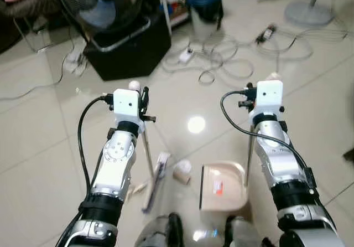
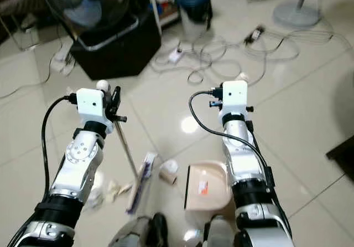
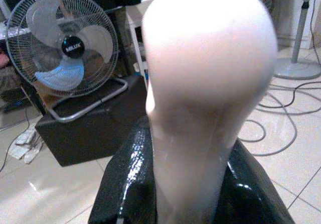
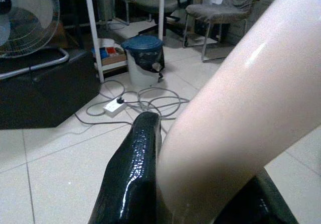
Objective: Sweep floor
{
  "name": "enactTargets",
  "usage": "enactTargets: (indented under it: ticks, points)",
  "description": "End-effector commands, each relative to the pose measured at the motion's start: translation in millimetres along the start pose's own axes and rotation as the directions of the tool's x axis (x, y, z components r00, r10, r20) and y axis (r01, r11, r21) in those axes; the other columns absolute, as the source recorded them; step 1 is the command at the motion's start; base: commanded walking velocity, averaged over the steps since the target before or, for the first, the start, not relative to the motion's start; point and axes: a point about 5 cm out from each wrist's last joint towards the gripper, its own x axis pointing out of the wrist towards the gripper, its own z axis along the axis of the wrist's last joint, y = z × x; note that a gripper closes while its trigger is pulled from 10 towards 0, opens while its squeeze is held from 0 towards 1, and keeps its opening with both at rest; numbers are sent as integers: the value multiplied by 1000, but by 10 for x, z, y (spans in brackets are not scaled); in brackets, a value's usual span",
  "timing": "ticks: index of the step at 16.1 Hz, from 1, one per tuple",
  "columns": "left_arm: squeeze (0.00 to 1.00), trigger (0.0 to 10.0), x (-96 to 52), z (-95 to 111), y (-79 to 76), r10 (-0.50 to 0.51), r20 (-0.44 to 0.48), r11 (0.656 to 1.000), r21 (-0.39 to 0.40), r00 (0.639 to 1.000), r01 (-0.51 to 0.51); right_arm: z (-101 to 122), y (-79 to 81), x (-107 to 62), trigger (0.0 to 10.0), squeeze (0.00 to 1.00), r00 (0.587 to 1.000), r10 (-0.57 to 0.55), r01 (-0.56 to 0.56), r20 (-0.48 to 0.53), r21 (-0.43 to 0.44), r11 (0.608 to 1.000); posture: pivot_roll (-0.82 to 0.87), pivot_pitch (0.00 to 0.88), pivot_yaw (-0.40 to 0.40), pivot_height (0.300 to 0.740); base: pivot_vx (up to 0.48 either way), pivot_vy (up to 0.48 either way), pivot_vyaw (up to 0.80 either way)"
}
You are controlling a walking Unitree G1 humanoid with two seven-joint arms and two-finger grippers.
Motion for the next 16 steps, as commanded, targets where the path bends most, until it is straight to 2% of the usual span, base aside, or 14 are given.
enactTargets:
  ticks: [1, 4, 6, 10, 11, 16]
  points:
    - [0, 10000, 35, 42, 30, 14, 42, 1000, 12, 999, -15, 118, 73, 51, 10000, 0, 997, 13, -12, 76, -7, 1000, 45, 355, 201, 740, 0, 0, 0]
    - [0, 10000, 89, 51, -55, -2, 61, 1000, -18, 998, 3, 153, 105, 18, 10000, 0, 990, 5, 2, 141, -50, 999, 55, 373, 204, 740, 0, 0, 0]
    - [0, 10000, 112, 50, -91, -5, 69, 1000, -23, 998, 6, 122, 141, -13, 10000, 0, 989, 8, 0, 148, -54, 999, 52, 376, 209, 740, 0, 0, 0]
    - [0, 10000, 162, 4, -235, -42, 62, 999, -28, 997, 43, 60, 344, -97, 10000, 0, 984, 67, -53, 168, -90, 995, 46, 370, 216, 740, 0, 0, 0]
    - [0, 10000, 194, -12, -327, -73, 48, 996, -38, 996, 75, 35, 432, -128, 10000, 0, 983, 85, -72, 162, -83, 994, 49, 374, 222, 740, 0, 0, 0]
    - [0, 10000, 282, 89, -517, -113, 63, 982, -144, 992, 121, 4, 611, -191, 10000, 0, 983, 111, -109, 149, -22, 994, 50, 359, 223, 740, 0, 0, 0]
